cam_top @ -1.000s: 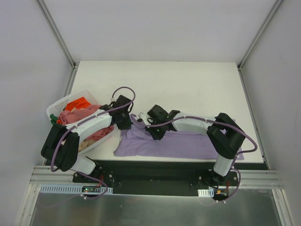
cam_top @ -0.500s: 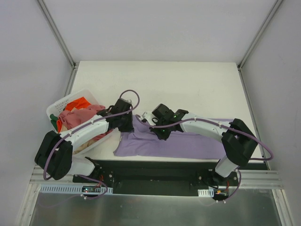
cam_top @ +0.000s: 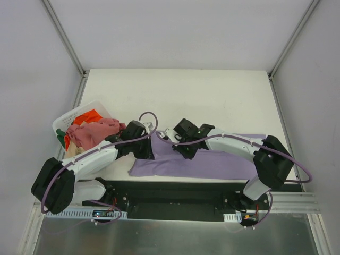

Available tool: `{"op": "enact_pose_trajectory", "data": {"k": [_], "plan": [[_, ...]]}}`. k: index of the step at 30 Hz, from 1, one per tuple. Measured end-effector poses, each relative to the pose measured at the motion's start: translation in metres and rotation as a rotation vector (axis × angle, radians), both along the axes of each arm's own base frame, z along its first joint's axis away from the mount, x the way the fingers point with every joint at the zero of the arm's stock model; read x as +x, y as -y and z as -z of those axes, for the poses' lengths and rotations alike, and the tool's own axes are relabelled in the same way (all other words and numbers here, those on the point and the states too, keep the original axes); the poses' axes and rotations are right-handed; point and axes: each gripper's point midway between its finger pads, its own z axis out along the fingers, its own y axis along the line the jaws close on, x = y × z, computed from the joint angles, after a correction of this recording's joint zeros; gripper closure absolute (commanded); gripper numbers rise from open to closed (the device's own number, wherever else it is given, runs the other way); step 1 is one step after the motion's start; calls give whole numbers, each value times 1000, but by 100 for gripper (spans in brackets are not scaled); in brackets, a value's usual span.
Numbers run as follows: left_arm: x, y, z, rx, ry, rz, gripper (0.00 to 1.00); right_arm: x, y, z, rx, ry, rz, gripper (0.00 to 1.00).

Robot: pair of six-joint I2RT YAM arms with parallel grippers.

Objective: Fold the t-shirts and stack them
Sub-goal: Fold the other side of the tshirt into a rectangle, then rotate the tshirt 90 degrees

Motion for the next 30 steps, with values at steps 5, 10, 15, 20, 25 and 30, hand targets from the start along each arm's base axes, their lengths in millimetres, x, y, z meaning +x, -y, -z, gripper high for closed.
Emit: {"op": "enact_pose_trajectory", "data": {"k": [5, 10, 15, 20, 25, 30], "plan": [[-11, 7, 3, -41, -20, 47, 72, -6, 8, 6, -24, -20, 28, 77], [-33, 2, 9, -73, -51, 64, 36, -24, 31, 15, -57, -59, 83, 67], [-45, 4, -9, -153, -32, 56, 1, -36, 48, 1, -13, -36, 160, 50], [-44, 9, -44, -252, 82, 70, 1, -11, 56, -51, 135, 176, 314, 4], [-27, 16, -65, -254, 136, 52, 1, 27, 74, -99, 316, 425, 571, 4], [2, 38, -59, -207, 70, 48, 1, 59, 109, -106, 355, 527, 878, 4]]}}
